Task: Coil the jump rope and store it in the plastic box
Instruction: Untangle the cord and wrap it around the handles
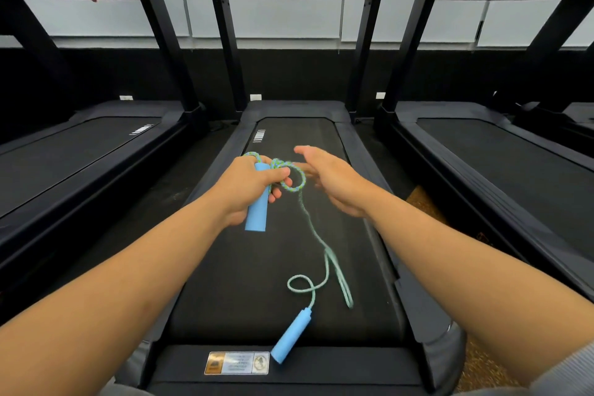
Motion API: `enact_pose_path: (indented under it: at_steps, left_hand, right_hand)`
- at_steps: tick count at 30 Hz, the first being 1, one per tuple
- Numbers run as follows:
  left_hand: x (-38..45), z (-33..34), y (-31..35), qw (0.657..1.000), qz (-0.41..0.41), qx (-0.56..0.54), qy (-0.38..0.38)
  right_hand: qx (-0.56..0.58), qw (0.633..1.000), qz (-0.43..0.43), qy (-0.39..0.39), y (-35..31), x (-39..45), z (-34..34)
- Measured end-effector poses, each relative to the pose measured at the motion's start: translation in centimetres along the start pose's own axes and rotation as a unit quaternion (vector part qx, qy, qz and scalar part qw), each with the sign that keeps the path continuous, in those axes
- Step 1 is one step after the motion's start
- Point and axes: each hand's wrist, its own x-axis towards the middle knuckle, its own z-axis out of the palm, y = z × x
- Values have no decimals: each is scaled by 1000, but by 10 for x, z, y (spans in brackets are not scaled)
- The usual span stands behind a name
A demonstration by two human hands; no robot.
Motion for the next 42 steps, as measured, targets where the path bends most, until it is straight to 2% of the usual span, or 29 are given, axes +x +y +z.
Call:
enact_pose_path:
  at_steps: [1,3,7,9,11,15,18,20,22,24,26,28,29,32,34,36,39,42]
  left_hand:
    - [0,1,0,1000,1,4,-1]
    - [0,0,0,1000,3,18,2]
    - [-2,-9,-1,998,14,58,19]
    - [-3,-15,0,997,13,72,17]
    - [-5,-21,2,997,4,81,-6]
    - [-13,-25,12,989,-31,83,-120]
    - [-21,-23,24,975,-32,55,-214]
    - [-23,-21,30,971,-25,21,-235]
    - [-23,-21,33,977,-13,-12,-214]
    - [-22,-22,34,983,7,-27,-183]
    - [-21,-22,36,984,26,-62,-164]
    - [-21,-22,42,977,36,-148,-146]
    - [-22,-23,46,969,34,-205,-133]
    - [-25,-25,58,930,9,-352,-100]
    - [-30,-24,64,900,-6,-424,-99]
    - [-32,-21,69,879,14,-469,-83]
    - [-30,-15,71,889,89,-448,-36]
    - [-21,-19,58,947,155,-278,36]
  right_hand:
    - [67,997,20,-38,-2,-1,4]
    - [114,989,47,-84,0,-4,8]
    - [52,994,29,-88,3,-6,-8]
    - [21,998,8,-52,-3,-6,-20]
    - [57,998,-18,20,-9,-3,-32]
    - [152,974,-71,153,-22,6,-56]
    - [140,965,-92,203,-24,10,-63]
    - [120,964,-96,218,-25,12,-62]
    - [112,968,-85,206,-26,11,-61]
    - [85,983,-63,151,-28,8,-63]
    - [-19,995,-35,89,-27,1,-65]
    - [-135,990,-21,35,-20,-6,-64]
    - [-158,987,-22,10,-14,-9,-61]
    - [-122,991,-39,-38,1,-12,-45]
    - [-117,991,-61,-24,5,-10,-31]
    - [-159,983,-96,9,7,-10,-14]
    - [-239,957,-161,38,5,-21,18]
    - [-273,941,-198,-8,-13,-38,38]
